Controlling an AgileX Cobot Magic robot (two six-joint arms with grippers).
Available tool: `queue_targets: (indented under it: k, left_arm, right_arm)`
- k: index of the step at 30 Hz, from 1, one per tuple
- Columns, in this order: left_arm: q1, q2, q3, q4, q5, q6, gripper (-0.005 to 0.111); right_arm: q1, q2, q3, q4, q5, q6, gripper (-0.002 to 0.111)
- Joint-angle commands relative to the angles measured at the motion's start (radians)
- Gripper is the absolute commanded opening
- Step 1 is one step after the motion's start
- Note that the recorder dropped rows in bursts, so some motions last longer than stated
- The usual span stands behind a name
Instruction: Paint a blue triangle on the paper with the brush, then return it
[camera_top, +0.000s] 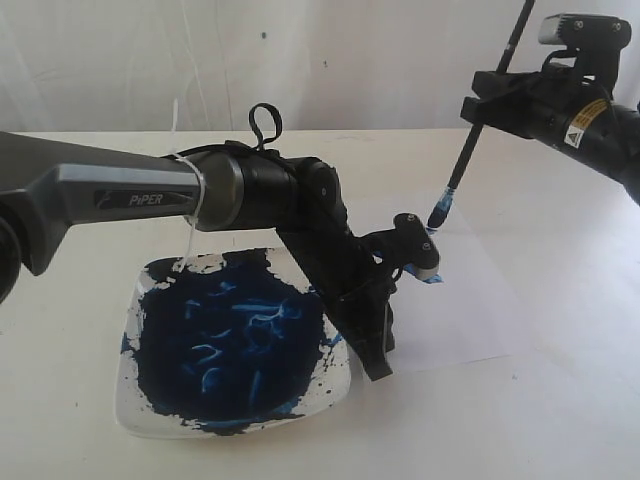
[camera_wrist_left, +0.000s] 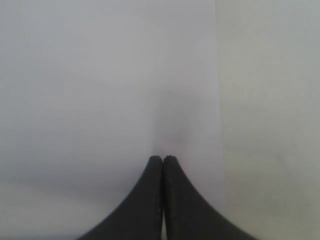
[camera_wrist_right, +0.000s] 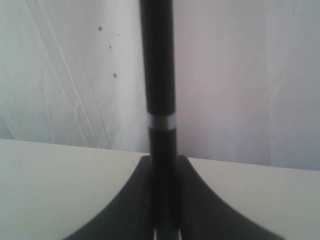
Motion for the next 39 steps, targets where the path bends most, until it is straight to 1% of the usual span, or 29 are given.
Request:
queue_targets:
  k: [1, 14, 21, 39]
  left_arm:
    - [-0.007, 0.008, -0.002, -0.008, 0.015, -0.001, 0.0]
    - [-0.007, 0.008, -0.002, -0.008, 0.015, -0.001, 0.0]
    - [-0.007, 0.008, -0.002, -0.008, 0.013, -0.001, 0.0]
    - [-0.007, 0.008, -0.002, -0.008, 0.013, -0.001, 0.0]
  right_arm:
    - [-0.002, 0.0, -0.006, 0.012, -0.013, -0.001, 0.0]
    - [-0.002, 0.006, -0.006, 0.017, -0.012, -0.001, 0.0]
    - [-0.002, 0.032, -0.006, 0.06, -0.014, -0.001, 0.0]
    - [-0.002, 0.034, -0.006, 0.063, -0.024, -0.001, 0.0]
